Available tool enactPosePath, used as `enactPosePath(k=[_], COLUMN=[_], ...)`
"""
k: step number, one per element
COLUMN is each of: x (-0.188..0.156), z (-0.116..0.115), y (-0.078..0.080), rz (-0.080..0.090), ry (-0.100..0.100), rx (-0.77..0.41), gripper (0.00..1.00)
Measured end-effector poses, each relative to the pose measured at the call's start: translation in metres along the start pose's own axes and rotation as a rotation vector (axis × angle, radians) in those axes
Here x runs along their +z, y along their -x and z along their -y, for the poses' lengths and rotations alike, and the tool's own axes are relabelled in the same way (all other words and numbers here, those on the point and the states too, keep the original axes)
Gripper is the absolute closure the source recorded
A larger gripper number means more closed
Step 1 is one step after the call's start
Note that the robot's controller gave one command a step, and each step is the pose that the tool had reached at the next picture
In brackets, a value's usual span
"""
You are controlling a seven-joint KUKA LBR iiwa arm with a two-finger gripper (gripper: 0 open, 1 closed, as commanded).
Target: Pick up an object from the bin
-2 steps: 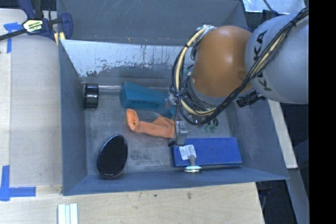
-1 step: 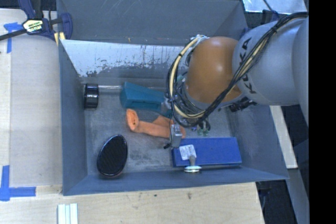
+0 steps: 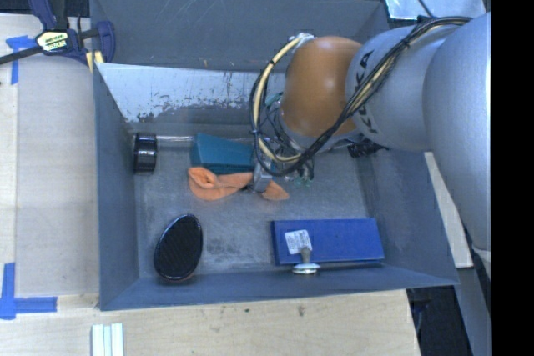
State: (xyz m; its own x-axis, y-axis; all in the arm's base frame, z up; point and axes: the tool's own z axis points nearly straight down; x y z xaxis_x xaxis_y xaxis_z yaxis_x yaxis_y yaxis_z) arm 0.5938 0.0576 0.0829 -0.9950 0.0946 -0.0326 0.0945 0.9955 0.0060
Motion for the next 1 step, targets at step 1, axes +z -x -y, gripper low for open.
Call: enactPosePath(k=[1], x=[0.0000], z=[0.0000], y=[0.0000], rz=[0.000], ry=[0.000], rx=[0.000], gripper=[1.00])
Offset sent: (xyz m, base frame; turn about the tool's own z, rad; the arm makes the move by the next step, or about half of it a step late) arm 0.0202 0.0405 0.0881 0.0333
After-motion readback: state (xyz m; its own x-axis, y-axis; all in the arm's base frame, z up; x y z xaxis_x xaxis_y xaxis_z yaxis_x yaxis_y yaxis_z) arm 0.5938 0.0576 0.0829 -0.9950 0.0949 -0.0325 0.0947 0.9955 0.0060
